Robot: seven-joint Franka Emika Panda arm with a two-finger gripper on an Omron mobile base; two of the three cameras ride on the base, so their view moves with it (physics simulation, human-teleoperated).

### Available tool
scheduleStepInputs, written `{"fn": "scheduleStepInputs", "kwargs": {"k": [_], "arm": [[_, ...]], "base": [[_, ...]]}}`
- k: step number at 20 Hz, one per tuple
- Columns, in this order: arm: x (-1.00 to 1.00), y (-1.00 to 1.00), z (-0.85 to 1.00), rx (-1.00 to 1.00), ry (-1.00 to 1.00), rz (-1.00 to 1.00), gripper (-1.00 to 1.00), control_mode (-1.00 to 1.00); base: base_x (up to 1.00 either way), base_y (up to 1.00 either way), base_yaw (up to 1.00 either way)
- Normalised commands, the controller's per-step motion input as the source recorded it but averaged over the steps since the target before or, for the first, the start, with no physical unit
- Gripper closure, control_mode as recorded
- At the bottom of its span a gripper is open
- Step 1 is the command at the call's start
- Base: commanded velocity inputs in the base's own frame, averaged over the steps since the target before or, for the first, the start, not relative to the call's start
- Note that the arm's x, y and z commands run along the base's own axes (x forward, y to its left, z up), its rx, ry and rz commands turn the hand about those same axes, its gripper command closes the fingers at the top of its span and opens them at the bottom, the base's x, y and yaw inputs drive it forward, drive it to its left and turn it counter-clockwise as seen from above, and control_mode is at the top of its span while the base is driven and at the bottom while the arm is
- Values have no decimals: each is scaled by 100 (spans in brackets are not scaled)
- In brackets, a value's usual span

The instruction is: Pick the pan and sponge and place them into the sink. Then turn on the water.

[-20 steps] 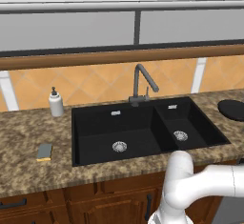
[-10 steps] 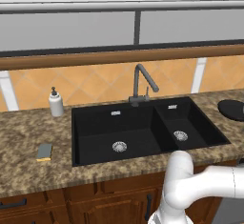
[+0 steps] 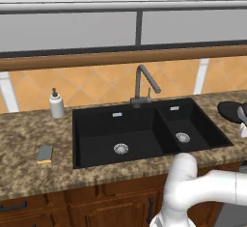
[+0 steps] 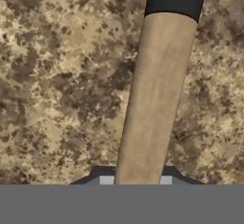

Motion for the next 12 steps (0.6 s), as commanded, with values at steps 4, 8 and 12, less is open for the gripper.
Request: {"fn": "scheduleStepInputs", "kwargs": {"k": [4, 8, 12], "arm": [[-47, 18, 0, 0, -3, -9, 100, -100], [-96, 0, 45, 0, -19, -18, 100, -100], [-78, 21, 78, -11, -20, -31, 100, -100]], "base": [[0, 0, 0], [0, 0, 0], [0, 0, 0]]}}
